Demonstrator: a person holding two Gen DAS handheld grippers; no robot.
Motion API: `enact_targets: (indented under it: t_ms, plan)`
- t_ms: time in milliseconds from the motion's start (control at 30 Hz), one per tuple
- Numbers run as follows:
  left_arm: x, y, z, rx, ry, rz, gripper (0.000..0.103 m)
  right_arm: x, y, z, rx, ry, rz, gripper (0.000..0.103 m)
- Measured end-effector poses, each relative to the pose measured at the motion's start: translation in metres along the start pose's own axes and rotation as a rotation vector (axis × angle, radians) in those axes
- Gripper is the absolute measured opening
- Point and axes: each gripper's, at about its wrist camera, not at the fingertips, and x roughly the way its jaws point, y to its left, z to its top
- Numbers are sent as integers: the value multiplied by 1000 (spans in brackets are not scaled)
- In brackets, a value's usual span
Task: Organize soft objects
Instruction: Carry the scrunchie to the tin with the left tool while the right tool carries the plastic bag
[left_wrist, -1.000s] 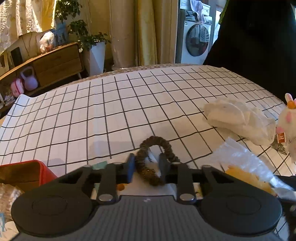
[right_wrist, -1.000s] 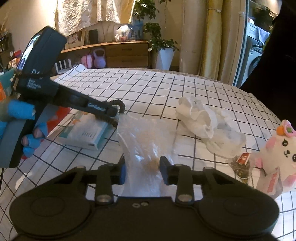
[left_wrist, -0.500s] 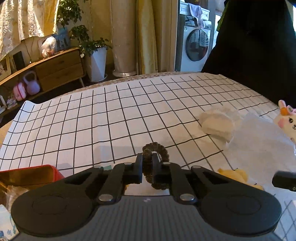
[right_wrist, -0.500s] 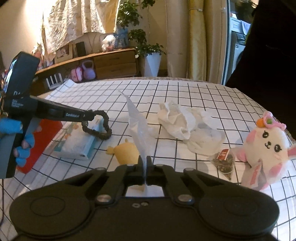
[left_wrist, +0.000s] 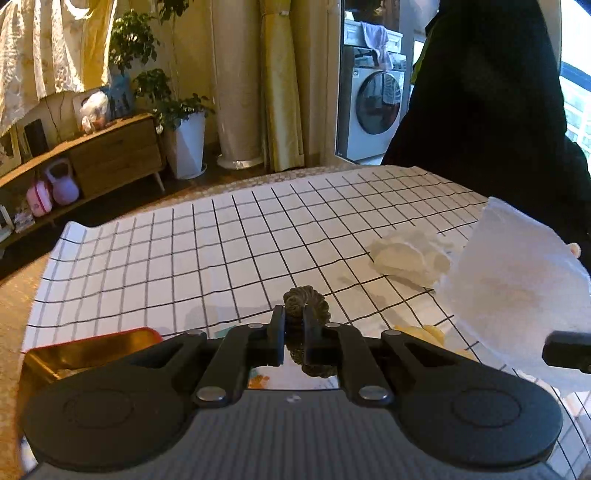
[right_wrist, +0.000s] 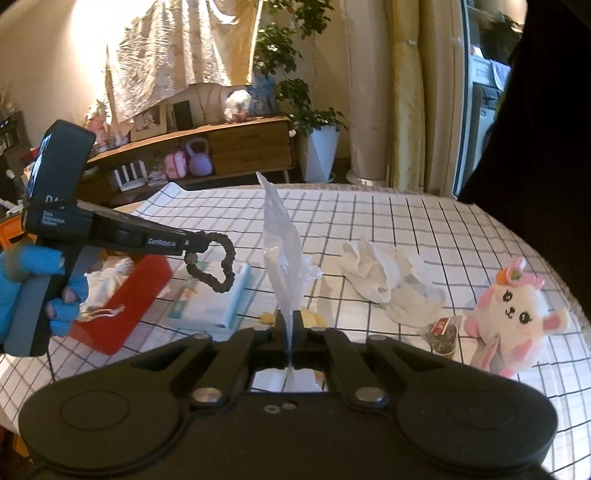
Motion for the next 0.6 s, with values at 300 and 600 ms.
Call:
enact_targets:
  t_ms: [300,600]
  plan:
    - [-57,22,0,-19,-30,-13,9,-27,42,13,-81,-25,12,0]
    - [-104,53,-12,-18,-62,-7,9,-35,95,28,-157,-54,62,0]
